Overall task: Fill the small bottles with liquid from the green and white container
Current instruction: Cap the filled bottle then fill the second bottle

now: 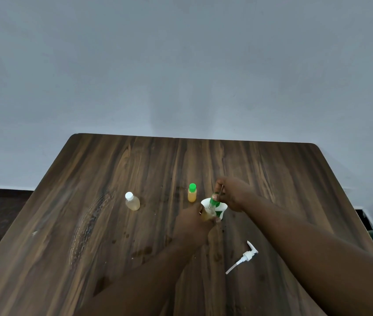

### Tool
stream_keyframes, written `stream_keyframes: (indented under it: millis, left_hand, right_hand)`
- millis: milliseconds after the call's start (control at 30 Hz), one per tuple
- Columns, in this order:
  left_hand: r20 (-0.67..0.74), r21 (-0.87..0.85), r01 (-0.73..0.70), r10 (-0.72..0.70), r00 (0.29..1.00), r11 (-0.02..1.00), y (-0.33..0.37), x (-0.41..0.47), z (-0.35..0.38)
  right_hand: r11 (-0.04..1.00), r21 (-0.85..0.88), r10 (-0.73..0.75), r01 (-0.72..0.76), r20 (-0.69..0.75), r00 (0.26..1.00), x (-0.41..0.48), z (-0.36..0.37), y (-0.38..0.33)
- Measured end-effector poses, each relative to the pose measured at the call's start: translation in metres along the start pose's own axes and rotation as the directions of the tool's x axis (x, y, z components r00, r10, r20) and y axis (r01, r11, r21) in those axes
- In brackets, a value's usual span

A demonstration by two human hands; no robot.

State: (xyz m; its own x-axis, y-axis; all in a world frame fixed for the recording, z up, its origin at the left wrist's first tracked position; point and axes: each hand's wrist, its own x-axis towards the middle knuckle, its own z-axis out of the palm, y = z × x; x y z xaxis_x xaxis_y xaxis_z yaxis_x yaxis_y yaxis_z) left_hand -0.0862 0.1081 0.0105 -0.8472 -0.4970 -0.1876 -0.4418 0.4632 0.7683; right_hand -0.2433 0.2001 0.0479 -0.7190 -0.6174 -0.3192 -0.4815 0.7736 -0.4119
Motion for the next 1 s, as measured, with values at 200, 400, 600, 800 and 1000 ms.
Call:
stream_keyframes:
  millis: [200,400,600,800,1000]
  left_hand:
    - [-0.011,-0.011,-0.022,0.022,1.000,1.000,0.004,-0.001,-0.002]
    - [0.007,-0.006,-0.027,0.027,1.000,1.000,0.004,-0.004,-0.003]
    - [-0.010,-0.024,-0.017,0.017,1.000,1.000,0.006,-0.001,-0.003]
    - [-0.005,-0.018,-0.029,0.029,1.000,0.999,0.003,-0.003,-0.002]
    - [0.003,-0.038,-0.010,0.010,1.000,0.999,0.003,-0.003,-0.001]
  right_hand:
    - [0.998,-0.065,-0.008,0.009,0.008,1.000,0.002,-0.011,-0.005]
    - [1.000,-0.018,-0.002,0.002,0.002,1.000,-0.001,0.001,0.001]
    - [1.000,0.023,-0.001,0.001,0.017,1.000,0.003,-0.005,-0.002]
    - [0.998,0.066,-0.007,0.006,0.019,1.000,0.000,0.000,0.000]
    - [0.994,0.113,-0.003,0.000,0.026,1.000,-0.003,0.002,0.002]
